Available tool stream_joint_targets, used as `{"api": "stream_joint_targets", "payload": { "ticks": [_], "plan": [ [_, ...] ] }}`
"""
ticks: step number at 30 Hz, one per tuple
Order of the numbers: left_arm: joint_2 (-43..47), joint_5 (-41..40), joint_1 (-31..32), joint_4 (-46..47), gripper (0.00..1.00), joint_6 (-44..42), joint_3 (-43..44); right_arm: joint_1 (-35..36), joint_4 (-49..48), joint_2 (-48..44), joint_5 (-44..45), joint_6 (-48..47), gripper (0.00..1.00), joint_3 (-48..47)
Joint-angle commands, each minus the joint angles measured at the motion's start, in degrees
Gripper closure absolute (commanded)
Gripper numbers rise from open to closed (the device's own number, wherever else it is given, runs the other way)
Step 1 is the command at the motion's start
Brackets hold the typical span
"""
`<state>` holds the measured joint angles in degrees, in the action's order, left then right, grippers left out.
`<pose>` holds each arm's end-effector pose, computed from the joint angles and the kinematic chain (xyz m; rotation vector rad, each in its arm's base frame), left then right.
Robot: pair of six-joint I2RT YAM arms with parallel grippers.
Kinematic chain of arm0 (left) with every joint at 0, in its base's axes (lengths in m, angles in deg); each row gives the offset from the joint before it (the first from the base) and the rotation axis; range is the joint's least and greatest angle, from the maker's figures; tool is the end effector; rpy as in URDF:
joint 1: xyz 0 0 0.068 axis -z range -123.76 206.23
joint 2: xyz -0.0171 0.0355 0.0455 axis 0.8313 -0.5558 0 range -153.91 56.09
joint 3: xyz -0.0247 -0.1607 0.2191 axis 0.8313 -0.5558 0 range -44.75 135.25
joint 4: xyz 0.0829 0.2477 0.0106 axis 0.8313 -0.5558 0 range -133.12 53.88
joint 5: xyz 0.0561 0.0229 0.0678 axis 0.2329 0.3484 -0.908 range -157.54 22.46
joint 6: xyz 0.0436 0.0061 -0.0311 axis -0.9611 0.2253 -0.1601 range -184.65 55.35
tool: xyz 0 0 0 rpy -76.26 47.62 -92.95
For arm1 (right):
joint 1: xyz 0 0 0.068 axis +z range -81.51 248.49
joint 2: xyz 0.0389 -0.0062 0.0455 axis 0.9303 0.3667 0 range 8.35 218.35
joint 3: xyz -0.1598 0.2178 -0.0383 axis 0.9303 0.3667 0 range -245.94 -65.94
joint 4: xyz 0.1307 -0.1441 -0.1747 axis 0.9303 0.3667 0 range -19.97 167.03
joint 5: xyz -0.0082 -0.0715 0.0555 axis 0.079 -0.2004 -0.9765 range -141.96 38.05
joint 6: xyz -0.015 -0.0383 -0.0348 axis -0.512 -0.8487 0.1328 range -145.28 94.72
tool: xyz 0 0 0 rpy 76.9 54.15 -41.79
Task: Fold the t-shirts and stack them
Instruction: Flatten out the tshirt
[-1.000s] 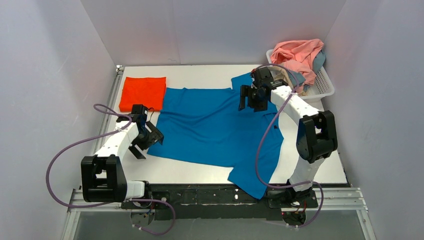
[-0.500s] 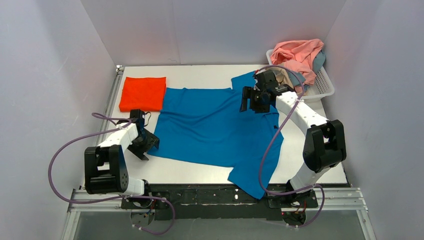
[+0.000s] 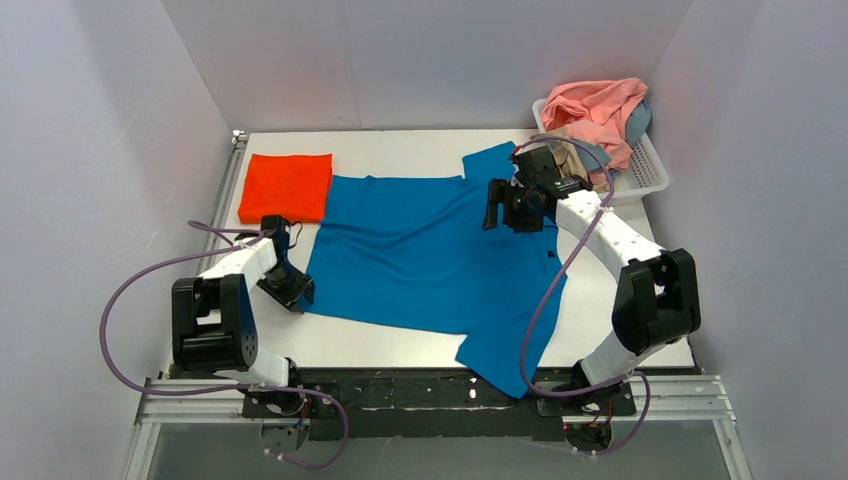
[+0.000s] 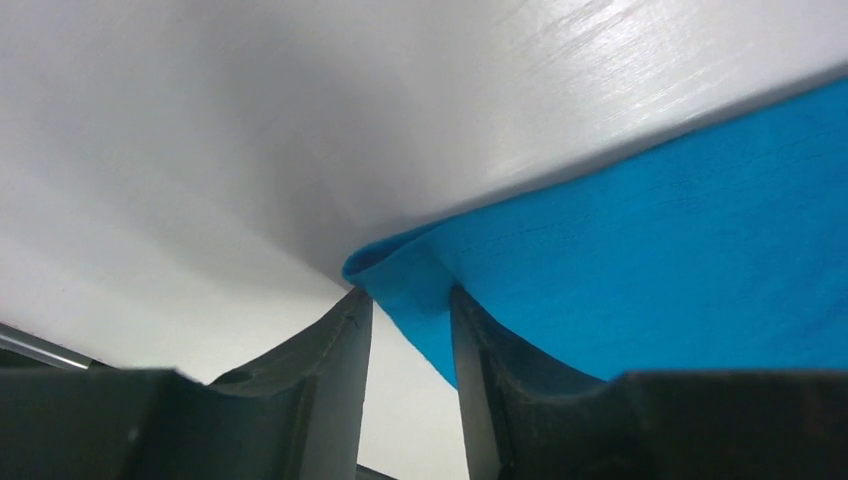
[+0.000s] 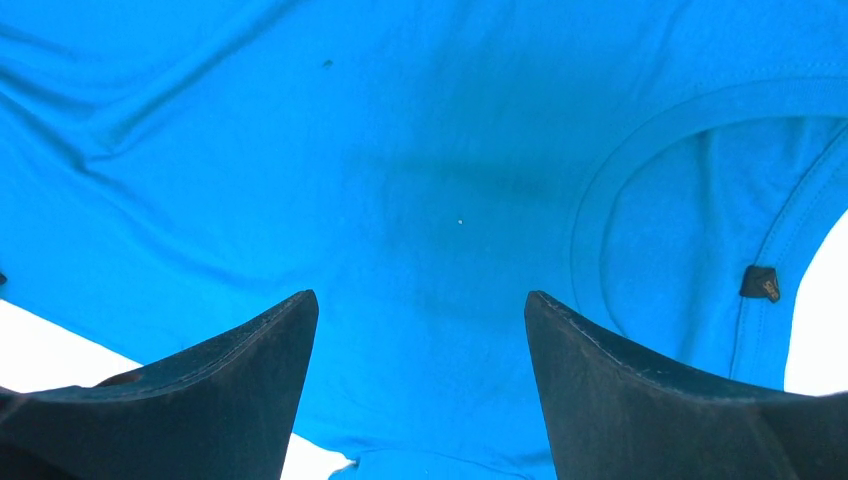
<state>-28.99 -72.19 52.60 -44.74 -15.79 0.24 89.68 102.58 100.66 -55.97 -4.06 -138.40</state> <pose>0.2948 0.0216 0.1824 -1.1098 2.1665 -0.2613 0.3239 0.1283 0.2639 -0.0295 2.5261 0.3935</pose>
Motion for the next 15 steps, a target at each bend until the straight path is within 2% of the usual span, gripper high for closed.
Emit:
{"api": "stream_joint_targets", "payload": {
  "ticks": [1,2,4,5,10,15],
  "plan": [
    [-4.7,-0.2,-0.4,-0.5,0.71,-0.1,-2.4,0.2,-0.7,-4.0,0.8,0.9,0.16,1.3],
    [-4.9,-0.4,-0.3,-0.3,0.74,-0.3,-2.6,0.2,-0.6,-4.4,0.7,0.9,0.16,1.7],
    [-5.4,-1.3,-0.3,-0.8,0.95,-1.2,-2.1,0.3,-0.3,-5.5,0.7,0.9,0.16,2.4],
    [-5.7,-1.6,-0.4,-1.4,1.0,-1.4,-1.6,0.3,-0.2,-6.0,0.7,1.0,0.16,2.9],
    [-4.2,-0.6,-0.4,-0.8,1.0,-2.5,-2.2,1.0,1.6,-9.0,0.2,0.7,0.17,5.8],
    [0.4,-2.1,-0.3,-6.4,1.0,0.1,-3.3,5.6,8.2,-12.1,2.4,-1.2,0.18,7.2]
  ]
}}
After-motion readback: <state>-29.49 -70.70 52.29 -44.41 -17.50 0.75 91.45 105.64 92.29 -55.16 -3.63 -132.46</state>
